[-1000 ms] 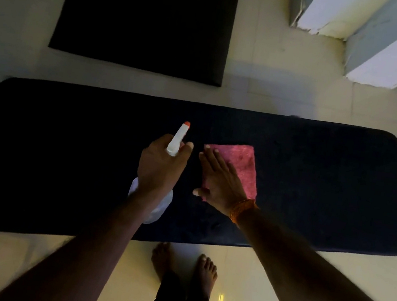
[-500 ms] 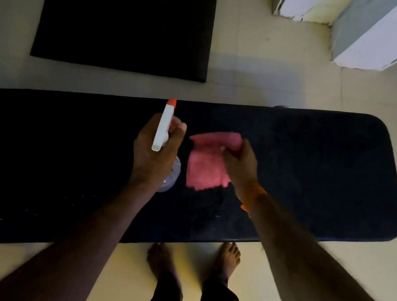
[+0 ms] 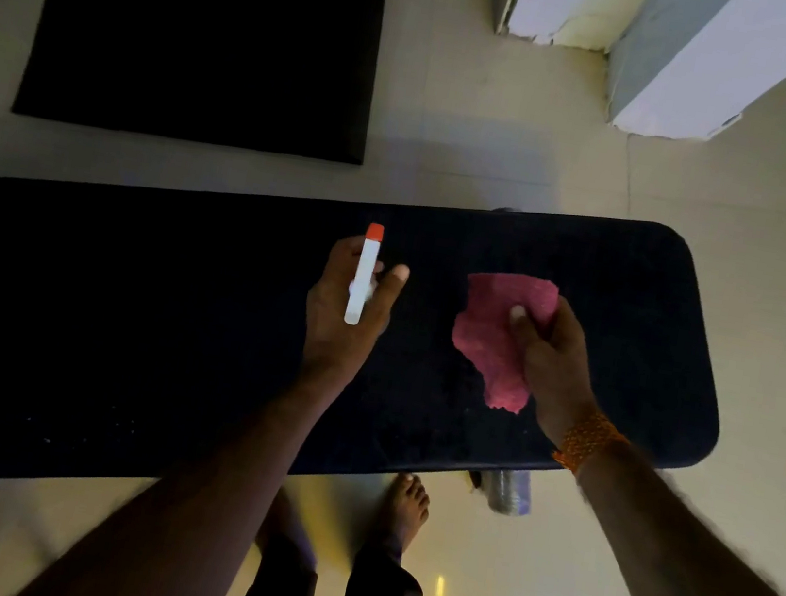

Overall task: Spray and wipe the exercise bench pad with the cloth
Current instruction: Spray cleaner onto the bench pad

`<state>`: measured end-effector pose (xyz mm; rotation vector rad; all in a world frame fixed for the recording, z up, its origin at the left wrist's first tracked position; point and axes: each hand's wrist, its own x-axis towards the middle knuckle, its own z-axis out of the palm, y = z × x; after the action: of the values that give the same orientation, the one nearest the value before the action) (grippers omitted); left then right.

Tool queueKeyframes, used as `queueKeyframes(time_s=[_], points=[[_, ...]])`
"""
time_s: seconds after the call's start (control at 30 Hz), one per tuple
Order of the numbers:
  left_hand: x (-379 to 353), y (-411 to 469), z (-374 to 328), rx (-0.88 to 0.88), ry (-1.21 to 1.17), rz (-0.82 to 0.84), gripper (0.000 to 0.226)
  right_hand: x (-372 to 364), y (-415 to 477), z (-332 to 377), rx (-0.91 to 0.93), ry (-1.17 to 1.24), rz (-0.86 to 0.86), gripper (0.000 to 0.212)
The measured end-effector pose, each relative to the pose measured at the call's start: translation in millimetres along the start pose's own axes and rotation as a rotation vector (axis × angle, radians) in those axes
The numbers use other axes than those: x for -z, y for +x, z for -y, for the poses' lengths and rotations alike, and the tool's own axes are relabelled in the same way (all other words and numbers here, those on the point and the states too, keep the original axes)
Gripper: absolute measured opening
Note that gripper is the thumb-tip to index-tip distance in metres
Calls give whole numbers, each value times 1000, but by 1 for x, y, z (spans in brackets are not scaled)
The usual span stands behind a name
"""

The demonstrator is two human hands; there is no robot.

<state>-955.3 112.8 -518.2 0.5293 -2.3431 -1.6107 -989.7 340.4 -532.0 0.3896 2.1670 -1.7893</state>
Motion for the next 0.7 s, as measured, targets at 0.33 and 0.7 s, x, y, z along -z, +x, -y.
queueKeyframes(time_s=[0.33,0.7], points=[[13,-68,23,296,273,-90,73,-7,-56,5,-55,88,213,23],[93,-79,39,978,-554,258,71,-110,-109,21,-135,111,656,29]])
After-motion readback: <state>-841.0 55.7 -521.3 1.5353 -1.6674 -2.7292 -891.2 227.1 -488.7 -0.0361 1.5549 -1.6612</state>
